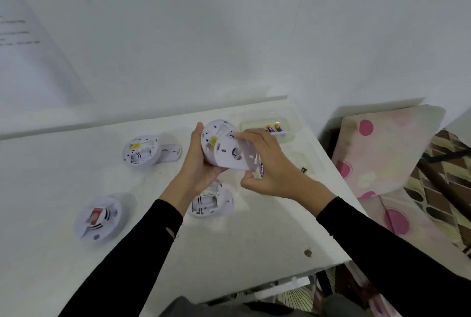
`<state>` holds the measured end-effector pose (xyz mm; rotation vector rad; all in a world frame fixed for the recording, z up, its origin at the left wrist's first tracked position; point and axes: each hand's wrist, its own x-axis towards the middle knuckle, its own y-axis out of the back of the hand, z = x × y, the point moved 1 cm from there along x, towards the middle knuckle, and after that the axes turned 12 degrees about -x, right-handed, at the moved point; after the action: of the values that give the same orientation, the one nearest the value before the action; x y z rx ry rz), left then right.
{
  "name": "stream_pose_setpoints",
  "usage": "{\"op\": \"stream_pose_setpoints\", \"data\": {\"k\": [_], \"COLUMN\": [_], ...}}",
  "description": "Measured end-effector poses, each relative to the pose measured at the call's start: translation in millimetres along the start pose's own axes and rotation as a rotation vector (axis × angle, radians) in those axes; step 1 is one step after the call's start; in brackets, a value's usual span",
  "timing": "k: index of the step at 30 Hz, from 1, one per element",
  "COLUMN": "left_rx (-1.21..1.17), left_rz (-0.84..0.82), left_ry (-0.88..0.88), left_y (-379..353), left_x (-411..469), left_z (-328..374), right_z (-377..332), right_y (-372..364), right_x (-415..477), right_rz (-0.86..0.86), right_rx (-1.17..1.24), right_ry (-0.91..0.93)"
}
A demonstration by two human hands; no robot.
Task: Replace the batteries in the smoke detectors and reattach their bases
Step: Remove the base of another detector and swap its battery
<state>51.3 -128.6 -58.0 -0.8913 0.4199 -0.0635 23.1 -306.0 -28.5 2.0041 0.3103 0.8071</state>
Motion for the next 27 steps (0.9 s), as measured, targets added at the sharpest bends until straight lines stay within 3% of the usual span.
{"op": "stream_pose_setpoints", "data": {"k": [4,8,14,17,20,23,27], "left_rx": [-0.131,-0.171,-0.15,-0.172,-0.175,-0.122,-0.123], "left_rz": [0.095,0.086,0.057,0.029,-0.011,-0.064,-0.119], "left_ry": [-0.049,-0.058,-0.033,-0.025,-0.027,-0.029,-0.044], "left_y": [10,6,-7,-9,-11,-17,-27], "left_x": [5,8,12,13,13,13,12], "left_z": [-4,-11,-23,-26,-26,-26,-22], "right_z": [11,21,44,40,31,31,32], "right_y": [-13,-28,-34,-26,-12,3,9], "right_x": [-61,-100,-113,-107,-74,-25,18], "right_rz": [-0.141,-0.347,-0.438,-0.336,-0.007,0.236,0.091], "right_rx": [0.021,-0.049,-0.098,-0.076,-0.025,0.028,0.086], "right_ry": [0.061,0.093,0.05,0.075,0.088,-0.051,-0.259]}}
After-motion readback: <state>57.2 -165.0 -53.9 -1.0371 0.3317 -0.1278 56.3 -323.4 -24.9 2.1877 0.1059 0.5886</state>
